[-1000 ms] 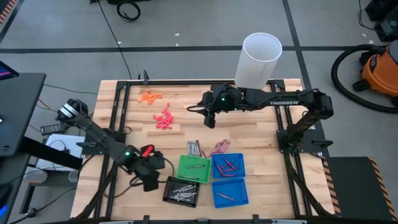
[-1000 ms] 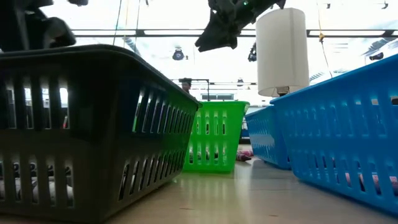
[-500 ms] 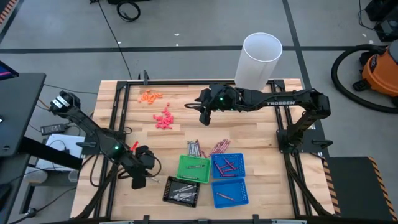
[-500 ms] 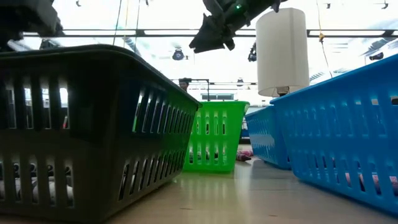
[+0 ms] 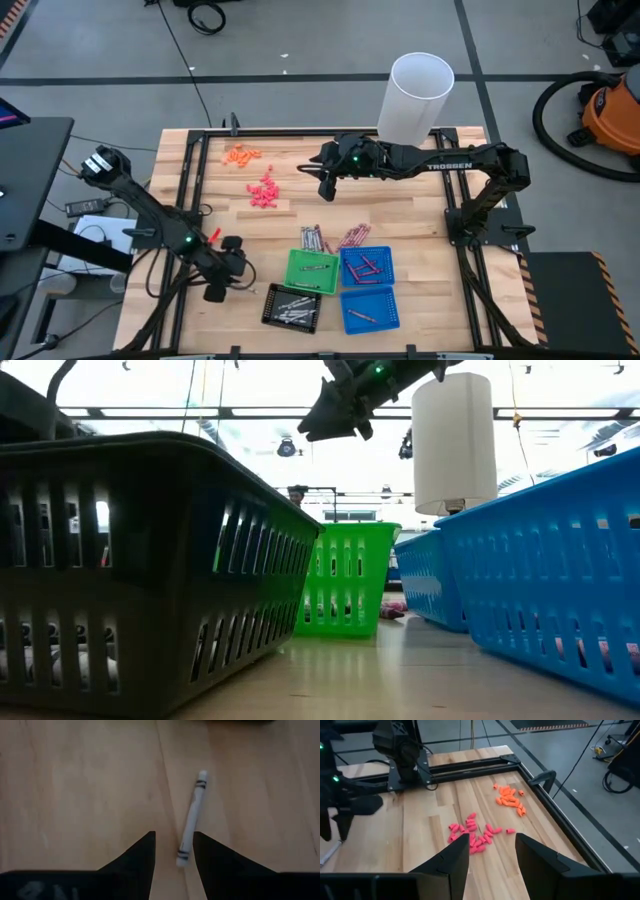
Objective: Sort crayons
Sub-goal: Put the white crayon into the black bin
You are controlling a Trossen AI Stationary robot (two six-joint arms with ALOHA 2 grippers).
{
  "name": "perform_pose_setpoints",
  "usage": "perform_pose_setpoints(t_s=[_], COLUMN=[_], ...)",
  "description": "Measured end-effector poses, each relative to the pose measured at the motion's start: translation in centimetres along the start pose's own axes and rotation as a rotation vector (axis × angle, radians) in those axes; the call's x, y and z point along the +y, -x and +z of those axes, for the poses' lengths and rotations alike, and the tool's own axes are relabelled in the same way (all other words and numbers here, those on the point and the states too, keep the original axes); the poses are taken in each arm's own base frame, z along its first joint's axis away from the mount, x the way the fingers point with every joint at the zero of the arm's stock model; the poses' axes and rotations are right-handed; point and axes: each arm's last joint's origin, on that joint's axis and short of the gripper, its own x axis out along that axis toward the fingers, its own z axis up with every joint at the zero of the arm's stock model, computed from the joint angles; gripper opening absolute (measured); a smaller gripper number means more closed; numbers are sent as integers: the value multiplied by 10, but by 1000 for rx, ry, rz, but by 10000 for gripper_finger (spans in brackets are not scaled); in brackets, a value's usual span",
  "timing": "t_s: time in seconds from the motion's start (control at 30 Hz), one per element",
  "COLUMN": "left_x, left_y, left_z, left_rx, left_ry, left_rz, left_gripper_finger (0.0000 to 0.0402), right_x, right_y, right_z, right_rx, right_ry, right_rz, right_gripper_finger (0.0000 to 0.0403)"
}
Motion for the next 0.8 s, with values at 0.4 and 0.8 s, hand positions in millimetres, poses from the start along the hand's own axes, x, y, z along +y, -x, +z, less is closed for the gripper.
perform_pose_setpoints(t_s=[0.4,0.8], left_x=[1,-1], left_y=[-11,-34], left_z=[-6,-7], left_rx=[-64,-16], left_ry=[-119,-150], left_rz=[-38,2], left_gripper_finger=[141,141], right_x=[1,3], right_y=[0,0], right_z=[0,0], right_rx=[2,4], right_ry=[-7,-9], right_rz=[26,55], right_gripper_finger=[168,168])
